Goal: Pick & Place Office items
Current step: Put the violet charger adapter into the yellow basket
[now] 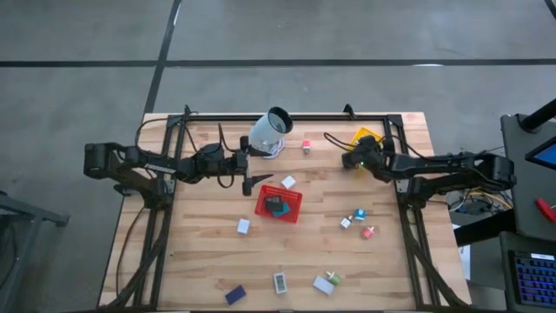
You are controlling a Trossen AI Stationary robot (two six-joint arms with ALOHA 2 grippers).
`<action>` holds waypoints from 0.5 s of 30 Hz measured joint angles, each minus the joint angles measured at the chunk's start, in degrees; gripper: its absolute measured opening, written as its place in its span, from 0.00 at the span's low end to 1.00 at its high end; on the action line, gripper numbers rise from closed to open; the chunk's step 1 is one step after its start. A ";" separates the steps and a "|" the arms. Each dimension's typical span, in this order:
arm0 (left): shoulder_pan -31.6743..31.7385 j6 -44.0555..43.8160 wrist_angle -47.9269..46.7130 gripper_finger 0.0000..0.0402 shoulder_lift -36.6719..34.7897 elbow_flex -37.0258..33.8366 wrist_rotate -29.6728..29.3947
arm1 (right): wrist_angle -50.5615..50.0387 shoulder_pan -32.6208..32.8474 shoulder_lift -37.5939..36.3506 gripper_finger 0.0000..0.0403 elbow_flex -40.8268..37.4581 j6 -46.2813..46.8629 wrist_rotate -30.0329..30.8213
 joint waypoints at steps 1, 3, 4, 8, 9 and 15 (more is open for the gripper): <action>0.00 0.00 0.00 0.81 0.00 0.00 -0.01 | -0.69 -0.37 0.00 0.28 0.14 0.01 -0.58; 0.00 0.00 0.00 0.81 0.00 0.00 0.00 | -1.93 -1.00 0.00 0.28 0.27 -0.02 -1.84; 0.00 0.00 0.00 0.81 0.00 0.00 0.00 | -2.45 -1.17 0.00 0.28 0.38 -0.01 -2.40; 0.00 0.00 0.00 0.81 0.00 0.00 -0.01 | -3.01 -1.90 0.00 0.28 0.71 -0.50 -5.00; 0.00 0.00 0.00 0.81 0.00 0.00 -0.01 | -3.31 -2.04 0.00 0.28 0.77 -0.61 -5.63; 0.00 0.00 -0.02 0.81 0.00 0.00 0.01 | -6.51 -3.26 0.00 0.28 1.50 -0.64 -9.09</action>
